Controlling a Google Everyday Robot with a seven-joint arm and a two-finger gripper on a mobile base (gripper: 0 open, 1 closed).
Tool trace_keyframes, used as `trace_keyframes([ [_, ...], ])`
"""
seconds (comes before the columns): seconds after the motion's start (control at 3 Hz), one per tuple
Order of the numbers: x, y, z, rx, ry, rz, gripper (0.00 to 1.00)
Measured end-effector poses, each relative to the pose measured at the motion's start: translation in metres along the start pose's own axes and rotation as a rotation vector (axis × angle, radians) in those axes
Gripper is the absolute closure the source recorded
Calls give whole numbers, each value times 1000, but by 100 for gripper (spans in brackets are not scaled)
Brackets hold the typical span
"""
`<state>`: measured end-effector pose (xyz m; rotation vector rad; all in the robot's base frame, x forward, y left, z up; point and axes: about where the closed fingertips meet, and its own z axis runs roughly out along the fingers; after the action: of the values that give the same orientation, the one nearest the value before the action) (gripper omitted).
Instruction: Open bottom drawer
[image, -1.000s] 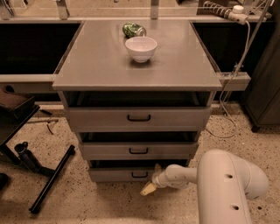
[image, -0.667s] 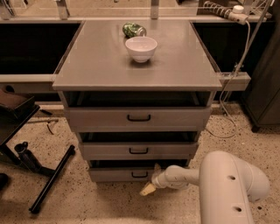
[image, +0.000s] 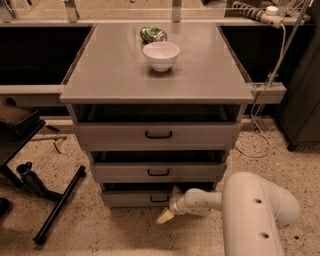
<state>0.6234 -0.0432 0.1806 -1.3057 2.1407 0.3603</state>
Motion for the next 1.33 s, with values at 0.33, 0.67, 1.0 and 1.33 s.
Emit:
trace_keyframes([
  [0.33, 0, 0, 2, -4, 12, 7, 0],
  [0.67, 0, 5, 2, -22, 24, 20, 0],
  [1.0, 12, 19, -20, -73, 81, 84, 0],
  [1.33, 12, 19, -20, -73, 80, 83, 0],
])
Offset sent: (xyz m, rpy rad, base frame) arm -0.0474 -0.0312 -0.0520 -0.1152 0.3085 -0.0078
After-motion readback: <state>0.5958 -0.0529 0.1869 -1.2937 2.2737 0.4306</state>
